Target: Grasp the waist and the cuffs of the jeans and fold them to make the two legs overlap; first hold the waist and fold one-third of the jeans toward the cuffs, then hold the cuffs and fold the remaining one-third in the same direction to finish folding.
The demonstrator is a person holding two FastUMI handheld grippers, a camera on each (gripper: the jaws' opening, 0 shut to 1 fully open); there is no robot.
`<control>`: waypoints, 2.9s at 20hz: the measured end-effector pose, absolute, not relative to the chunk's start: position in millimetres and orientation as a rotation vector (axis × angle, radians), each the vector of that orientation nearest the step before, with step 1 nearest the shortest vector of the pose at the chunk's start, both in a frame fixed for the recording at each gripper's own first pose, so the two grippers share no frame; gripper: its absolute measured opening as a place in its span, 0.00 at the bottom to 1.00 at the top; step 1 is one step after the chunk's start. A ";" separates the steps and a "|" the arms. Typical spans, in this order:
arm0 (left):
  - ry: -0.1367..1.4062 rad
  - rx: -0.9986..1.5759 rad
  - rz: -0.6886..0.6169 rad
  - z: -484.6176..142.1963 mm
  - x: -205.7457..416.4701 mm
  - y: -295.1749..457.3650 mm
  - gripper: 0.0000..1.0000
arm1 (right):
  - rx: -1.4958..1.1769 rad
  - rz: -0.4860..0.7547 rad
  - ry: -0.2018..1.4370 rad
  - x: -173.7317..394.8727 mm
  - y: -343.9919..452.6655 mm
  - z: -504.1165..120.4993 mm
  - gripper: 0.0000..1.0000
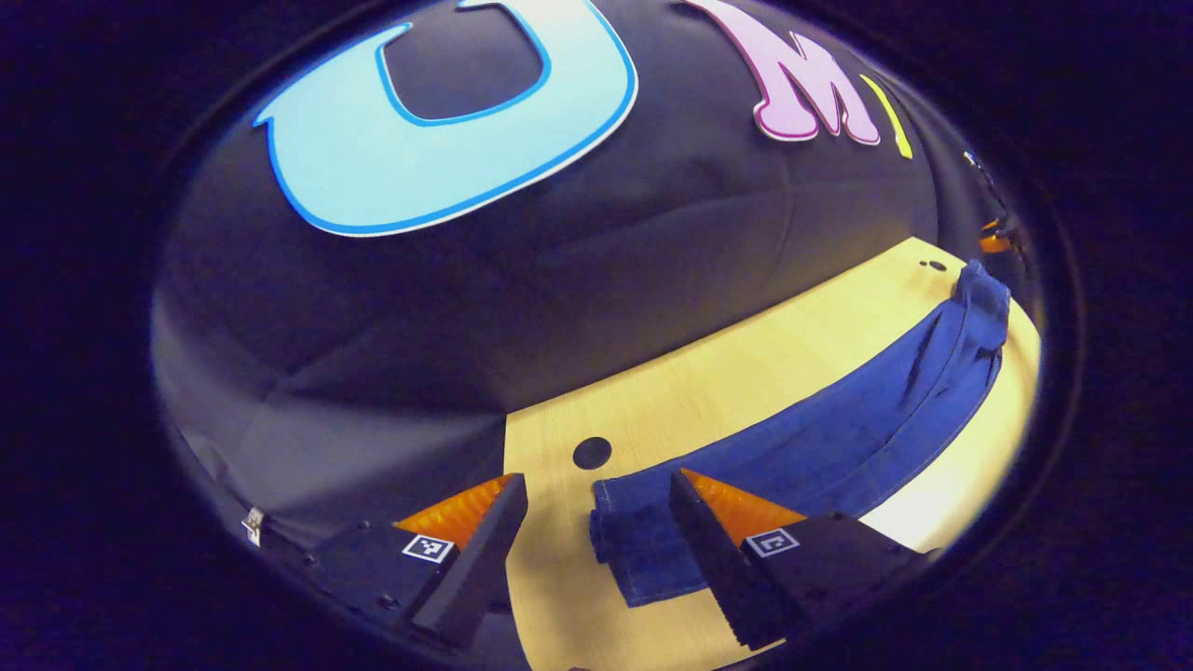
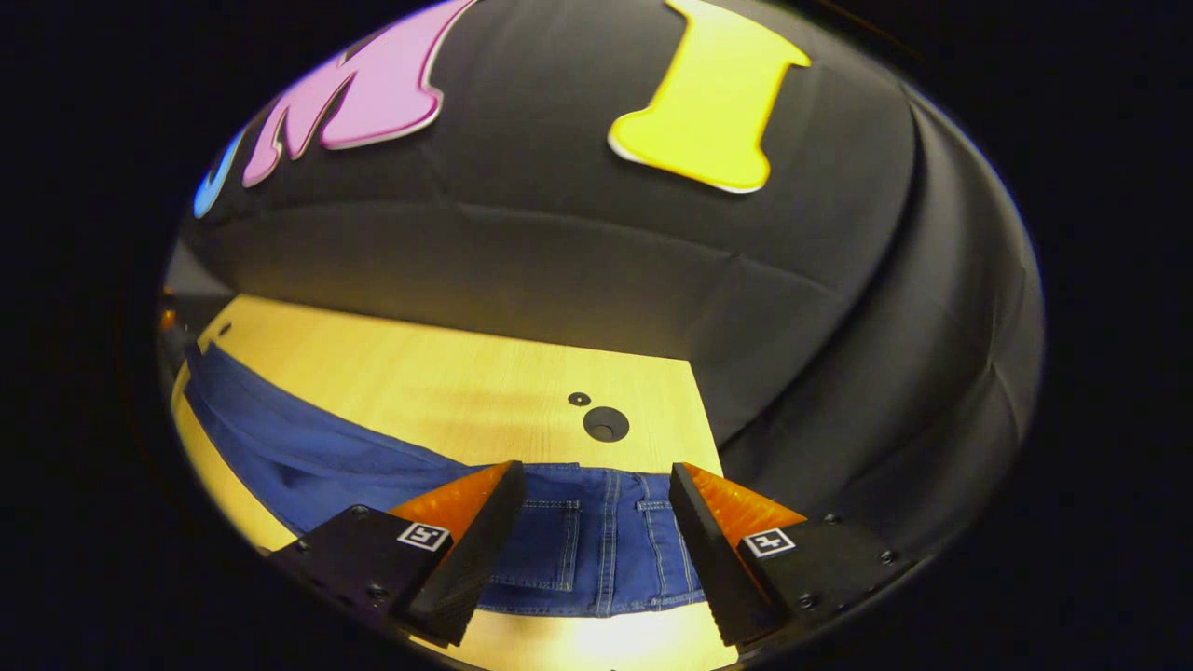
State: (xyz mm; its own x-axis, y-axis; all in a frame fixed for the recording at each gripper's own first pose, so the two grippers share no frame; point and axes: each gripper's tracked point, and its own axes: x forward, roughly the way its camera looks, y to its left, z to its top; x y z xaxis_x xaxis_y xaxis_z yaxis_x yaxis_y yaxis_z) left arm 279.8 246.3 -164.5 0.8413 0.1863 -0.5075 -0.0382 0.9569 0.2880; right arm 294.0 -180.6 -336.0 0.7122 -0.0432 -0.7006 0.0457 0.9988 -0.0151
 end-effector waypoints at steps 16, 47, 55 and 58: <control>0.438 0.098 0.032 -132.8 203.6 138.2 0.98 | 1.019 -0.685 0.857 185.1 -232.1 -466.2 0.98; 0.603 -0.063 0.081 -217.7 168.1 204.9 0.98 | 0.455 0.284 0.713 270.8 185.9 -287.5 0.15; 0.664 -0.079 0.062 -251.6 196.4 201.9 0.99 | 0.254 0.489 0.904 255.8 212.6 -336.6 0.34; 0.696 -0.105 0.103 -269.3 210.7 206.5 0.99 | 0.359 0.540 0.889 246.1 218.7 -301.9 0.72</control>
